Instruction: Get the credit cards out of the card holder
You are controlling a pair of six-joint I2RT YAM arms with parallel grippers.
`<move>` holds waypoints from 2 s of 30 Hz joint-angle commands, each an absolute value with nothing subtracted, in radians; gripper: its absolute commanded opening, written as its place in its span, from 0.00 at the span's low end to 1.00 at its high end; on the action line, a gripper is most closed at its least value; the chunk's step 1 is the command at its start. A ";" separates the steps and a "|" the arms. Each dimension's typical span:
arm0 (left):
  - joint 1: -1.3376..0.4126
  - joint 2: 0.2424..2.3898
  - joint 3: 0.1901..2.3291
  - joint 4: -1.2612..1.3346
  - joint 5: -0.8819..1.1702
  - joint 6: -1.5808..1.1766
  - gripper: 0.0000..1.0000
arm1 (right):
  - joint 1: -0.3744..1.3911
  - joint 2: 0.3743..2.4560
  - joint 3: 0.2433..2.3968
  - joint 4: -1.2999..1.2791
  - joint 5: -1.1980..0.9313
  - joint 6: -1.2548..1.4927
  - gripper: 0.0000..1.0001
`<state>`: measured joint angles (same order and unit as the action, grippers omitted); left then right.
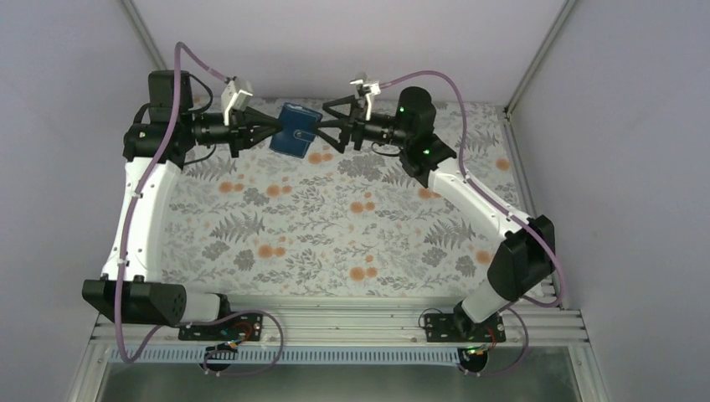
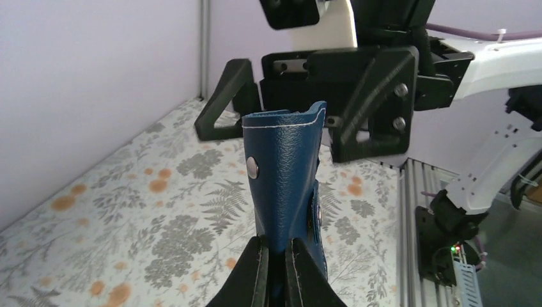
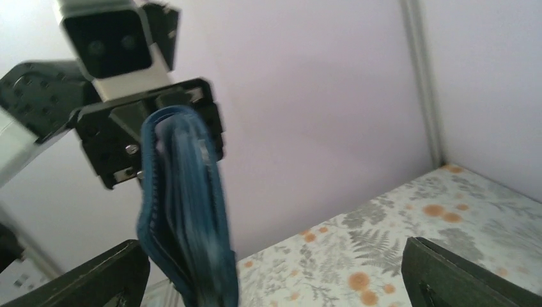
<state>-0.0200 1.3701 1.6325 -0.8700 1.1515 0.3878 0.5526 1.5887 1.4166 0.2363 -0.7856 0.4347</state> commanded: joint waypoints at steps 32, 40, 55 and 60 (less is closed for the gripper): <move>-0.126 1.282 1.489 -0.986 1.334 0.594 0.05 | 0.724 1.573 1.708 -0.433 -0.979 -0.299 0.04; -0.119 1.235 1.464 -0.720 1.023 0.153 0.02 | 0.729 1.488 1.592 -0.215 -0.038 0.182 0.42; -0.118 1.280 1.504 -0.669 0.733 -0.034 0.02 | 0.953 1.653 1.724 -0.221 0.124 0.264 0.41; -0.118 1.273 1.496 -0.665 0.739 -0.032 0.02 | 0.955 1.711 1.743 -0.241 0.156 0.282 0.39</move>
<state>-0.1158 1.2888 1.4883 -0.6998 0.7414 -0.0051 0.9440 1.6897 1.7145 -0.2058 0.1291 0.2584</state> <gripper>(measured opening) 0.123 0.402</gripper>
